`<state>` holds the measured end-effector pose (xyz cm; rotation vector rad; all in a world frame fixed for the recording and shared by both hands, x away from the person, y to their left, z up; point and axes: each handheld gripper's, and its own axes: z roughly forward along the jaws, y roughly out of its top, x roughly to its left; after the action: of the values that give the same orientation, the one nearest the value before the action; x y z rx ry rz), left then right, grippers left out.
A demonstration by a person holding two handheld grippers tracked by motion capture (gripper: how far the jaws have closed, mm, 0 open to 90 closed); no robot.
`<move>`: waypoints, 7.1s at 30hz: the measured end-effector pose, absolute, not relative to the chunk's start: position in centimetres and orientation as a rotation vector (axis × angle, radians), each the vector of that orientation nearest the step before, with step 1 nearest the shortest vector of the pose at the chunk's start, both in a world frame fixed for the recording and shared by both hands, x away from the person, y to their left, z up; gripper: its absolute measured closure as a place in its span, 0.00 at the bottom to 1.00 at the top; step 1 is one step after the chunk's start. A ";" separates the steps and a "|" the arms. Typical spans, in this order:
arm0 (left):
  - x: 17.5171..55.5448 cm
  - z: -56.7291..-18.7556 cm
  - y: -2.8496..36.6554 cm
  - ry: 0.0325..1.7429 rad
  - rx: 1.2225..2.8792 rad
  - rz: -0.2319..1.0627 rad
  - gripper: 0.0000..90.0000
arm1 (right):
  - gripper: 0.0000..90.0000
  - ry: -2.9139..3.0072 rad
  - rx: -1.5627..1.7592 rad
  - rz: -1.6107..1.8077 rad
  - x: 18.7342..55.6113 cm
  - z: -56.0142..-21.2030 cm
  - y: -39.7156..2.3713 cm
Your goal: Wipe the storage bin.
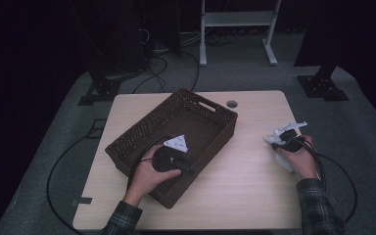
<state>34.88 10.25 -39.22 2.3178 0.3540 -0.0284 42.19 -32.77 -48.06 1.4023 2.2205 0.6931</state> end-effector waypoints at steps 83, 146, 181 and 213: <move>34.1 -39.3 10.5 0.330 2.320 -0.115 0.71 | 0.83 2.193 1.040 1.173 39.8 -38.5 -23.9; 33.9 -39.3 10.4 0.313 2.328 -0.092 0.72 | 0.83 2.315 1.091 1.066 42.3 -43.2 -22.1; 33.9 -39.3 10.4 0.313 2.329 -0.094 0.72 | 0.83 2.424 1.146 0.952 43.5 -47.6 -21.6; 33.9 -39.3 10.4 0.315 2.326 -0.092 0.72 | 0.83 2.379 1.067 1.044 41.9 -44.8 -21.8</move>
<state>33.89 10.42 -39.35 2.3261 0.3149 -0.0923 41.87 -21.76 -44.78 1.0674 2.3786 1.0435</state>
